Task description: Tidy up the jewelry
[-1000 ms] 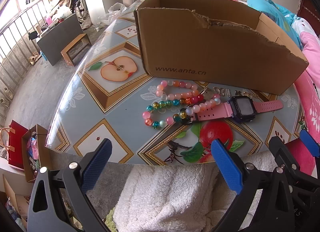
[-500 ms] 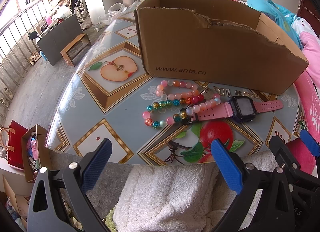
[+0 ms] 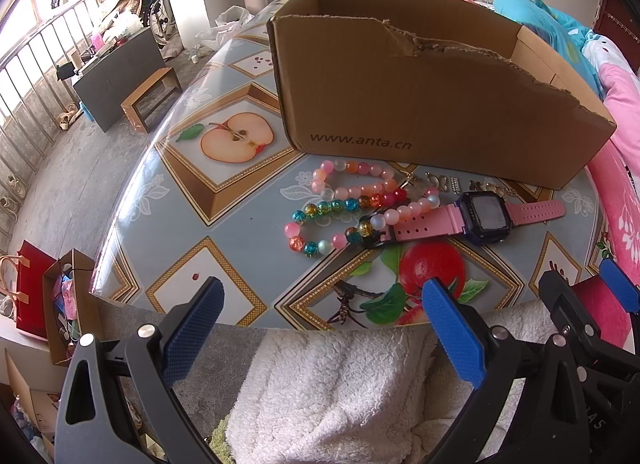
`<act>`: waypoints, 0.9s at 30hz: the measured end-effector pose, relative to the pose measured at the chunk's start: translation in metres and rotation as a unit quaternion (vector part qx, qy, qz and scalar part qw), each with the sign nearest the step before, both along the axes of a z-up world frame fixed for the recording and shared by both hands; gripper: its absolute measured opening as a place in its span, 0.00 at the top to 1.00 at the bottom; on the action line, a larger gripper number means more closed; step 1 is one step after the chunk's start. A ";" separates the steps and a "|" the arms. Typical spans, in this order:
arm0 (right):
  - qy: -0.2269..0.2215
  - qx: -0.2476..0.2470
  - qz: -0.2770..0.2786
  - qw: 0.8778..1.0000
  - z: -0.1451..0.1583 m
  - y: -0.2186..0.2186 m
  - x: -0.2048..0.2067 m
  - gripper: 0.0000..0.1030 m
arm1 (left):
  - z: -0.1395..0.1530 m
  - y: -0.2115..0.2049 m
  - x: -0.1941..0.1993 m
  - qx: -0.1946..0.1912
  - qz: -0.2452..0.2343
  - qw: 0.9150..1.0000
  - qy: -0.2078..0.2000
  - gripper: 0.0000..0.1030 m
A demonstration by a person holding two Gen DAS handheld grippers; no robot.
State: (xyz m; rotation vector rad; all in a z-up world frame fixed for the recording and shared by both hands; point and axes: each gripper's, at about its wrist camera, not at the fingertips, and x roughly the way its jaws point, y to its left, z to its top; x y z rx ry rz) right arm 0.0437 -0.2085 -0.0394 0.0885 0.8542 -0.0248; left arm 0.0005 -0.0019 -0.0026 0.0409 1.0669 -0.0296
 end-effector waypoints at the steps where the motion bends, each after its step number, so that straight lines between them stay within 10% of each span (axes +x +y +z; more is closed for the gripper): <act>1: 0.000 0.000 0.000 1.000 0.000 0.000 0.000 0.08 | 0.000 0.000 0.000 0.000 0.000 1.000 0.000 0.06; 27: -0.001 -0.002 -0.001 1.000 0.002 -0.003 0.003 0.08 | -0.001 0.000 0.001 0.000 0.000 1.000 0.000 0.06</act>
